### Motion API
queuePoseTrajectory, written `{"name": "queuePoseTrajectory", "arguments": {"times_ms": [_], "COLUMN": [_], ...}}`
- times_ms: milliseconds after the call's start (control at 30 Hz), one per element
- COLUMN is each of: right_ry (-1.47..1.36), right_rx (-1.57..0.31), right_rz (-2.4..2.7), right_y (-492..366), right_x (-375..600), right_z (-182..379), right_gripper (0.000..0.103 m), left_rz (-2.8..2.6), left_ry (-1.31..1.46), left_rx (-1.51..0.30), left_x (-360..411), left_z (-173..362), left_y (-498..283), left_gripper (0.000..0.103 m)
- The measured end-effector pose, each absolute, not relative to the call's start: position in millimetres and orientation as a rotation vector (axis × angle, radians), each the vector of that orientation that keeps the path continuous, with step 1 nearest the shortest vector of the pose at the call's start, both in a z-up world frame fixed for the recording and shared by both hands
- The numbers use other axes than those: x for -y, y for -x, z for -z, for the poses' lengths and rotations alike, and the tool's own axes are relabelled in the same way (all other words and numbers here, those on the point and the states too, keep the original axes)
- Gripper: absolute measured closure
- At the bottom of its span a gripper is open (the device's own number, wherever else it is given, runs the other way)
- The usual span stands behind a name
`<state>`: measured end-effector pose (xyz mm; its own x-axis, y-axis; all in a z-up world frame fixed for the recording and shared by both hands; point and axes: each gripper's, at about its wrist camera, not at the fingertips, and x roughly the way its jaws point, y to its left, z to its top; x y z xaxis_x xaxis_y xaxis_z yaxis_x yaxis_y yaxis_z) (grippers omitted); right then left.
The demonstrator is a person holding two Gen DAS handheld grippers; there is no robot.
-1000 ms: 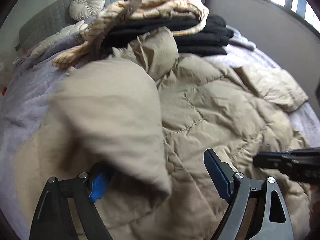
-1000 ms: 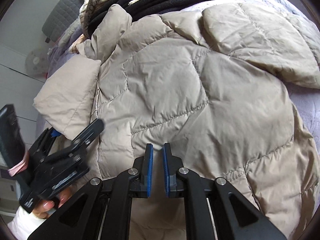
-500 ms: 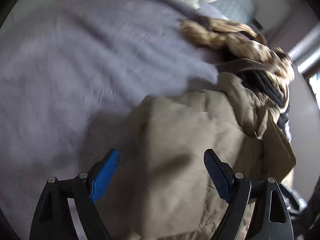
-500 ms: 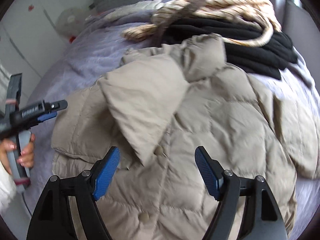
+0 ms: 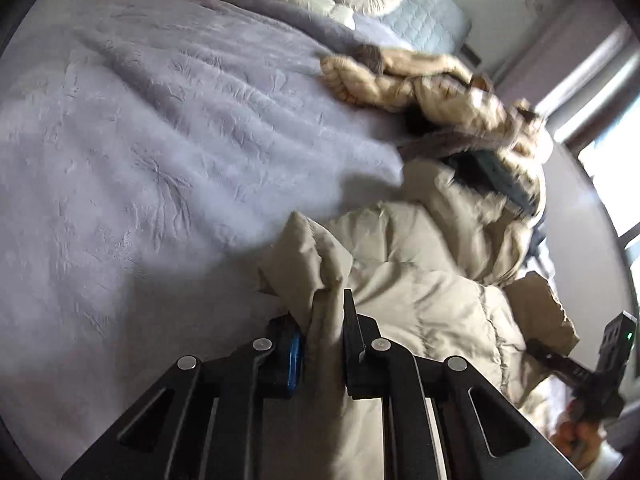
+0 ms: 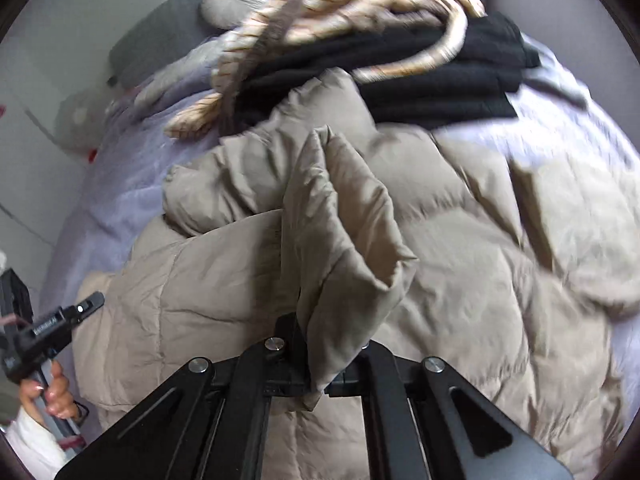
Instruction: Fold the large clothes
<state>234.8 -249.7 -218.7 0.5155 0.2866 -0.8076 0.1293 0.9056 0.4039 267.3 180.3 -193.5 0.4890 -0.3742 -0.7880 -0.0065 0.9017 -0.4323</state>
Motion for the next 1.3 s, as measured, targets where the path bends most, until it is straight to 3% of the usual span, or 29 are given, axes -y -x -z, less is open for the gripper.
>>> {"name": "queuePoseTrajectory", "arguments": {"times_ms": [100,200,233,267,300,367,400,433,533,567,600,633,833,967,1000,1067,1300], "right_ry": [-0.497,-0.505,-0.516,-0.519,-0.521,-0.512,-0.495,-0.471,-0.401,-0.412,-0.414,-0.409,-0.329,-0.335,-0.328,-0.296,-0.281], "right_rx": [-1.069,-1.057,-1.059,-1.065,-1.068,-1.083,-1.079,-1.067,-1.011,-0.988,-0.978,-0.968,-0.989,-1.079,-1.081,-1.071,-1.101], "right_rz": [-0.113,-0.13,-0.143,-0.155,-0.166,-0.168,-0.149,-0.115,0.002,0.017,0.019,0.01,-0.146,-0.132,-0.126,-0.116,-0.036], "right_y": [-240,-245,-247,-248,-243,-238,-234,-227,-208,-201,-196,-192,-201,-218,-222,-227,-208], "right_x": [250,250,252,255,259,268,272,276,292,298,298,299,272,269,269,268,291], "right_z": [251,261,260,260,259,253,246,238,214,209,205,201,210,250,257,261,246], "right_gripper": [0.099,0.099,0.098,0.096,0.088,0.068,0.052,0.046,0.048,0.055,0.078,0.087,0.09,0.09,0.091,0.094,0.093], "left_rz": [0.18,0.125,0.101,0.071,0.026,-0.022,-0.036,-0.042,0.001,0.023,0.047,0.069,0.062,0.013,0.001,-0.02,-0.079], "left_ry": [0.363,0.358,0.335,0.308,0.273,0.251,0.258,0.264,0.268,0.26,0.25,0.248,0.09,0.156,0.19,0.218,0.177], "left_rx": [-1.083,-1.079,-1.074,-1.068,-1.057,-1.049,-1.047,-1.04,-1.006,-1.001,-1.004,-1.012,-1.097,-1.136,-1.142,-1.148,-1.158], "left_x": [-180,-183,-184,-186,-189,-196,-205,-208,-206,-200,-192,-184,-139,-151,-157,-162,-156], "left_z": [217,219,214,209,205,194,186,178,155,150,146,145,184,216,220,223,205], "left_y": [-280,-281,-281,-278,-277,-274,-267,-262,-232,-222,-211,-204,-177,-183,-188,-191,-187], "left_gripper": [0.084,0.074,0.069,0.055,0.05,0.05,0.05,0.05,0.05,0.05,0.05,0.05,0.05,0.049,0.045,0.04,0.04]}}
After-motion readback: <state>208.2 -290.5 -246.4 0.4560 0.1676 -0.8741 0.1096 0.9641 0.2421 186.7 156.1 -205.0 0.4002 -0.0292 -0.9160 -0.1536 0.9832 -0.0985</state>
